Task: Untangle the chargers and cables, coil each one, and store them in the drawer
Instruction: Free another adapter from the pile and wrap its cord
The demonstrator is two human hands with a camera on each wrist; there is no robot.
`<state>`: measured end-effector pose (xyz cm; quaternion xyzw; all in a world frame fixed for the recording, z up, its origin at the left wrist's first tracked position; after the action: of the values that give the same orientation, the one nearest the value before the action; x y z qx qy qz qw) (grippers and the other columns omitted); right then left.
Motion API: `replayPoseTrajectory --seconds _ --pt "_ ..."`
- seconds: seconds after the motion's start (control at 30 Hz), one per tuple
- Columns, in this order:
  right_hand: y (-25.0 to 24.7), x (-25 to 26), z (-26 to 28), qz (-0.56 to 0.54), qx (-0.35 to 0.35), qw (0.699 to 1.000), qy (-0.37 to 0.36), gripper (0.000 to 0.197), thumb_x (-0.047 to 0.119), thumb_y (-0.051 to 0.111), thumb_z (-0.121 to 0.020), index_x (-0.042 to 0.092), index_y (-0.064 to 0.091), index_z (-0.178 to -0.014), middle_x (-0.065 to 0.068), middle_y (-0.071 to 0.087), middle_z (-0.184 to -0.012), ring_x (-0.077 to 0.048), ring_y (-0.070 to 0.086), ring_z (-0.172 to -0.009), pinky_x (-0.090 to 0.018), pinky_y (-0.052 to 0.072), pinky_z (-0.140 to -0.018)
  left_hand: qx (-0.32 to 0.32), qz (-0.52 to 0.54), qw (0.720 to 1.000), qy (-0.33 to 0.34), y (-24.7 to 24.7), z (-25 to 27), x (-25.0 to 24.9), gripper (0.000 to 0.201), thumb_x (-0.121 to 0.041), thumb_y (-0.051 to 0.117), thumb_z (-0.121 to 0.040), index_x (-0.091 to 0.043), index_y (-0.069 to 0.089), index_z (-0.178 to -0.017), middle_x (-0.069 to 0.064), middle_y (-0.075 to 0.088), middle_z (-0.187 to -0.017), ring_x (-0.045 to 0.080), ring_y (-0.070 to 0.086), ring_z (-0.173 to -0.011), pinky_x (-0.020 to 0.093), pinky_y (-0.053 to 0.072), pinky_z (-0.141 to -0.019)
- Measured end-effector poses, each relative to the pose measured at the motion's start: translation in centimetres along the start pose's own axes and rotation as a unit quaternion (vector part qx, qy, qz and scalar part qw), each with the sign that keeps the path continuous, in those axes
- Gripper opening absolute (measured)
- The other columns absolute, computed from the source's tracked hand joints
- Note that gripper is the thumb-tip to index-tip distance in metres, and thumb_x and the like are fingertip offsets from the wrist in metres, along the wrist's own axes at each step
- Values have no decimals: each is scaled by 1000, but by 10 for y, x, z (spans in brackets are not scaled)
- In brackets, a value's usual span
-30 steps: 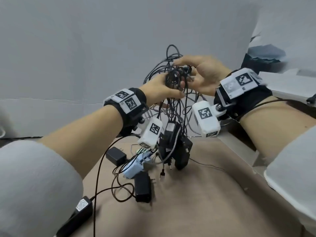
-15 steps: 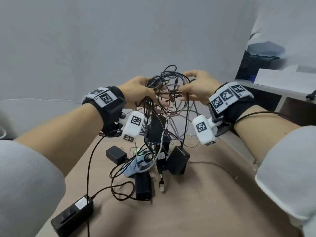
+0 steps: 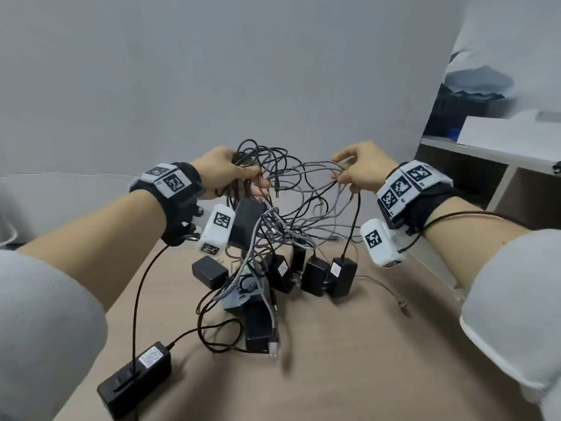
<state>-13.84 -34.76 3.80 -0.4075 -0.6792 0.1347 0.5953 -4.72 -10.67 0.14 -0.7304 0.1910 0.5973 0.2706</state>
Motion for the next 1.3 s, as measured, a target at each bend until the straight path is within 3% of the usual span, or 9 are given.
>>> replayPoseTrajectory --seconds 0.1,0.23,0.4,0.5,0.67,0.77,0.9,1.17,1.3 --pt "-3 -3 -5 -20 -46 999 -2 22 -10 60 -90 3 62 -108 -12 69 -83 -20 56 -58 -26 46 -41 -39 -178 983 -15 -2 3 0 27 -29 68 -95 -3 64 -96 19 76 -97 24 76 -77 29 60 -57" --pt "-4 0 -5 -21 -63 998 -15 22 -12 52 -91 3 61 -104 -10 68 -79 -19 57 -60 -21 45 -37 -65 -320 944 -44 -4 9 0 36 -41 71 -91 -5 67 -90 8 77 -82 19 74 -63 23 54 -49" --pt "-15 18 -2 -62 -101 991 -68 32 -15 49 -91 13 61 -82 -7 69 -84 -16 62 -63 -20 45 -39 71 -330 935 -107 20 22 5 39 -33 75 -89 -4 65 -113 8 78 -95 24 76 -83 41 61 -84" --pt "-22 33 -2 -91 -118 984 -102 34 -13 53 -92 17 62 -80 -3 69 -80 -14 64 -67 -20 46 -41 153 -348 912 -153 37 35 0 68 -40 86 -75 -8 58 -127 8 69 -124 17 72 -97 35 60 -86" --pt "-26 61 7 -138 -83 976 -146 31 -17 55 -89 12 64 -88 -12 71 -87 -18 65 -67 -24 43 -44 -10 -468 884 -3 32 19 -55 77 -67 72 -75 -5 66 -119 6 71 -112 17 70 -92 37 61 -84" --pt "-20 80 18 -172 -38 969 -176 25 -16 59 -88 7 66 -95 -14 71 -88 -19 67 -68 -24 42 -45 -64 -437 892 91 47 7 -70 84 -63 75 -77 -15 49 -141 -4 59 -122 16 60 -108 36 49 -100" --pt "-22 89 23 -194 -29 960 -198 26 -17 60 -87 5 67 -96 -16 72 -91 -19 67 -67 -24 41 -45 -41 -298 942 146 65 -1 -62 35 -31 63 -98 -6 59 -122 7 73 -97 18 69 -85 37 55 -79" --pt "-22 50 8 19 -58 989 -132 37 14 78 -85 23 66 -119 -3 60 -127 -7 55 -71 -34 52 -73 -85 -69 988 113 22 1 -54 27 -20 48 -107 -2 60 -90 12 62 -72 22 67 -59 40 63 -70" --pt "-2 47 10 100 -6 987 -127 40 24 83 -82 22 66 -119 1 60 -112 -3 53 -75 -27 43 -78 -140 -100 982 79 -1 0 -45 30 -20 42 -109 -3 59 -91 12 67 -70 24 70 -58 36 61 -61"
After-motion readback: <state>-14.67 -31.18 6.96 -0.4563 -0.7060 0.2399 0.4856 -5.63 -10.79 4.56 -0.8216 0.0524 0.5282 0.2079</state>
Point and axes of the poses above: each hand's wrist, its own z-axis away from the middle knuckle, its own y-axis out of the palm, x = y × z, the point moved 6 cm from there along -z, towards the middle knuckle
